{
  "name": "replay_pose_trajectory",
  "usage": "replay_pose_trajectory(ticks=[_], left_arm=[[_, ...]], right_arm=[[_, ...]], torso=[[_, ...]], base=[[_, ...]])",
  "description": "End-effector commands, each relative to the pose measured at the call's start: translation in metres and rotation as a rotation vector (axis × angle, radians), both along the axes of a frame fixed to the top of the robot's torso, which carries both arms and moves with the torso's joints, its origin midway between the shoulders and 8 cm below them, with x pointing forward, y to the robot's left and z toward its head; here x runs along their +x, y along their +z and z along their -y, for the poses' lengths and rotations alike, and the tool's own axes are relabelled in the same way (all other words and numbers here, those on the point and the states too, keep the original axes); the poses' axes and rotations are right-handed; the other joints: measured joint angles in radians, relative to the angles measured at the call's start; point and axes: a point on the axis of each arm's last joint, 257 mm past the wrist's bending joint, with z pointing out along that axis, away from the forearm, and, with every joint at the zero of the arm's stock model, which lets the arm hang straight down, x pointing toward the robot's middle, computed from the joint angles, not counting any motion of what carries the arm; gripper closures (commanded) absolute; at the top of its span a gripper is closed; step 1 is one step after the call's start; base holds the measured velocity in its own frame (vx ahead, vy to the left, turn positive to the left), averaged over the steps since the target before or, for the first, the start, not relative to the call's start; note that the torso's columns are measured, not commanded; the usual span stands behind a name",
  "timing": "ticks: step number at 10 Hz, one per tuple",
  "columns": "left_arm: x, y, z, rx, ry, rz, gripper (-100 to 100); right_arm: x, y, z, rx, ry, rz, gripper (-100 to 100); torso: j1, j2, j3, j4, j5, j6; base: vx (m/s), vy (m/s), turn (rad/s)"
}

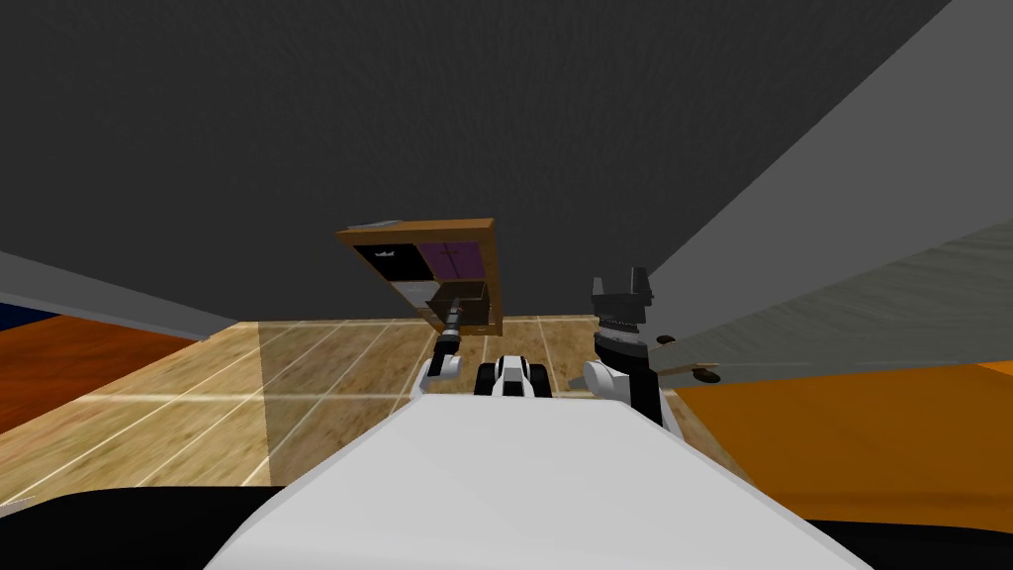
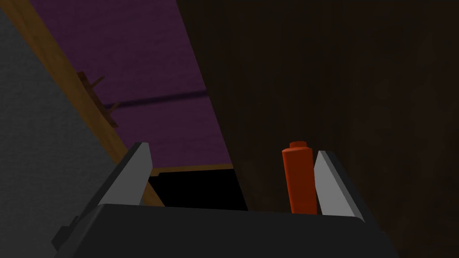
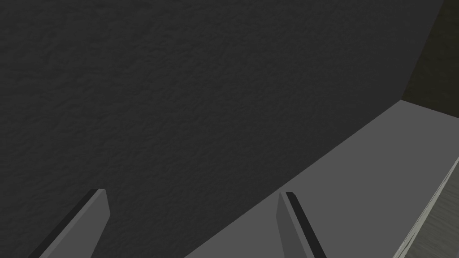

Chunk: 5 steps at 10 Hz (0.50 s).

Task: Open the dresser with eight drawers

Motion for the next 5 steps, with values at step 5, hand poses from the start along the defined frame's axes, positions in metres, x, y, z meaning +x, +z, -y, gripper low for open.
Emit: replay_pose_trajectory(ticks=[5], left_arm=[[-0.0012,-0.0063,-0.0009,-0.002,0.002,-0.015,0]], right_arm=[[0.0000,0.0000,0.0000,0.000,0.000,0.000,0]], torso=[[0.002,-0.005,-0.003,-0.004,0.003,0.001]], base=[[0.000,0.000,0.000]])
